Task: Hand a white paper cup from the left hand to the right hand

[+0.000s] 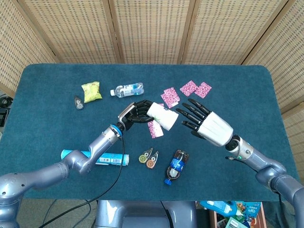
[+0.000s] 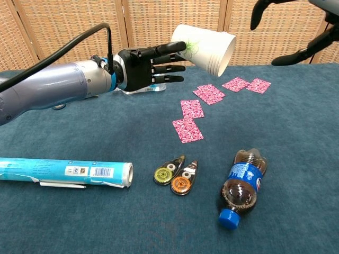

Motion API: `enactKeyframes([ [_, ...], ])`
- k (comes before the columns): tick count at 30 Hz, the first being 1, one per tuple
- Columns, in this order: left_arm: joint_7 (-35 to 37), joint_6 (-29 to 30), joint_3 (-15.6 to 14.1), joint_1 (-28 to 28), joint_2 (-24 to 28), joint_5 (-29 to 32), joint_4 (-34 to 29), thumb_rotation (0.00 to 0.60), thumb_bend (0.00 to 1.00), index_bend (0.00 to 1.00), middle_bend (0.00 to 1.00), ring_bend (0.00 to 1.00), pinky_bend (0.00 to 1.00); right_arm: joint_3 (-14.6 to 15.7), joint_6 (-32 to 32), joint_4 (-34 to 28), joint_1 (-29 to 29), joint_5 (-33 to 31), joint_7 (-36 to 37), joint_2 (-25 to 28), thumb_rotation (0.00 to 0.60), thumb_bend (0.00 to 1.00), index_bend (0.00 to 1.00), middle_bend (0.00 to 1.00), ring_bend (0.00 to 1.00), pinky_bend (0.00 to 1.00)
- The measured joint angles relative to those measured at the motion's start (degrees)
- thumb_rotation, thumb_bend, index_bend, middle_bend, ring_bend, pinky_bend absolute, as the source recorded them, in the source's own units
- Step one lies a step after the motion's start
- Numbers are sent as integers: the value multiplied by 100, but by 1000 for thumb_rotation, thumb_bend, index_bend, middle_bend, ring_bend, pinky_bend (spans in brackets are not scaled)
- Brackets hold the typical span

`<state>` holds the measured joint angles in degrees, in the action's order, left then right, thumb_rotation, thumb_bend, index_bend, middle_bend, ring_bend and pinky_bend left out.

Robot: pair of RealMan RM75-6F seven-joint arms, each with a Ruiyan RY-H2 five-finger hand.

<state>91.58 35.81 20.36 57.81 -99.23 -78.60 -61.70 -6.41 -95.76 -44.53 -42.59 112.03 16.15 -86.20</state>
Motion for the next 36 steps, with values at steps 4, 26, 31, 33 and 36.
enactKeyframes([
  [4, -41, -12, -1, 26, -15, 21, 9, 600, 188, 495, 493, 466, 452, -8, -57, 118, -182, 4, -42, -137, 600, 229, 474, 257, 154, 182],
  [26, -68, -64, 0, 54, -40, 83, -1, 600, 188, 494, 493, 466, 452, 156, 249, 481, -865, -101, -361, -678, 600, 367, 506, 280, 168, 227],
  [31, -53, -112, -22, 68, -59, 75, 22, 600, 189, 495, 492, 466, 452, 178, 166, 594, -907, -205, -338, -754, 600, 399, 514, 286, 170, 243],
  [33, -47, -133, -30, 78, -69, 71, 42, 600, 188, 495, 492, 466, 452, 187, 119, 622, -928, -225, -331, -777, 600, 404, 514, 288, 171, 243],
  [36, -42, -147, -33, 88, -95, 74, 86, 600, 189, 495, 492, 466, 452, 199, 54, 659, -951, -267, -312, -796, 600, 418, 523, 292, 171, 249],
])
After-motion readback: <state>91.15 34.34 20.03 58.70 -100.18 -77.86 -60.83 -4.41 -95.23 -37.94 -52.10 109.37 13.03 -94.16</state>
